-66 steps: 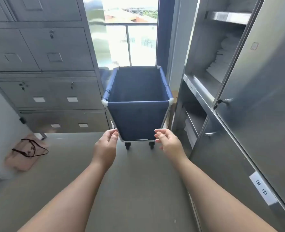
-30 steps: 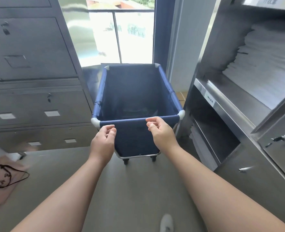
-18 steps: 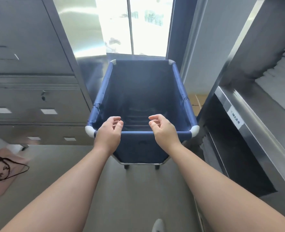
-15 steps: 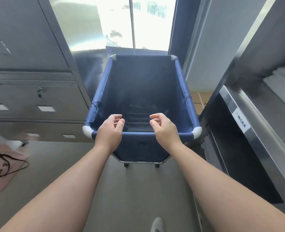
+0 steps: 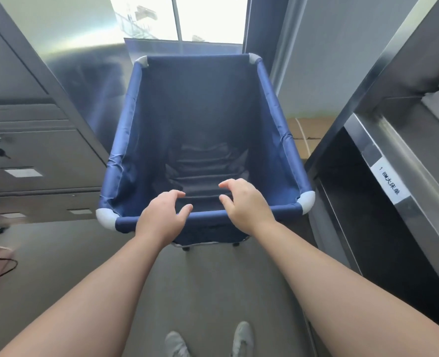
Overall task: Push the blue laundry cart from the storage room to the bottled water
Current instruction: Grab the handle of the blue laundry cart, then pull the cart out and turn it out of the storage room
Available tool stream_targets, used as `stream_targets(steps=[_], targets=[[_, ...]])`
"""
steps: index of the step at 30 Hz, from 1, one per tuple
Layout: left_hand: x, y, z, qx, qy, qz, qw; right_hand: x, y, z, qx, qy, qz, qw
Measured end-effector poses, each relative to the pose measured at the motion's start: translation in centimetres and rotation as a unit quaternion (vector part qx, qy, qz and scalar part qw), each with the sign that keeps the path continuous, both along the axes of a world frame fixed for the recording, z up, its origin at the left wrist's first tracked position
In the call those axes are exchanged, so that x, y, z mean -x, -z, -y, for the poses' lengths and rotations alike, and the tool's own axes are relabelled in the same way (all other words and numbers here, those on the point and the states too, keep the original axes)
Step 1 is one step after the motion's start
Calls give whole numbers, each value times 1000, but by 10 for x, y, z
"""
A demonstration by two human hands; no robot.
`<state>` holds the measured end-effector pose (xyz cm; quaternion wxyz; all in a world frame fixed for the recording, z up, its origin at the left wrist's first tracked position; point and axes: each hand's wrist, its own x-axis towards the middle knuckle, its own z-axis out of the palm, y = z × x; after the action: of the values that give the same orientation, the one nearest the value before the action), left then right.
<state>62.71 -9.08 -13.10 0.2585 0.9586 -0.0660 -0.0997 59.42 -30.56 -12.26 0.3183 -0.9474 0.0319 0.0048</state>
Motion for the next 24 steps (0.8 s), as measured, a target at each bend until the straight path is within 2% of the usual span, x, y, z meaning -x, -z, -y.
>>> stream_targets(steps=[11,15,24], targets=[[-36,50,-24,-133,60,-44,988,-28,66,-3,138,-52,-136,980],[-42,66,-29,-149,55,-59,985,-27,86,-2,141,-34,-199,969],[-50,88,-22,-179,77,-111,974,-25,103,0,197,-39,-195,960]])
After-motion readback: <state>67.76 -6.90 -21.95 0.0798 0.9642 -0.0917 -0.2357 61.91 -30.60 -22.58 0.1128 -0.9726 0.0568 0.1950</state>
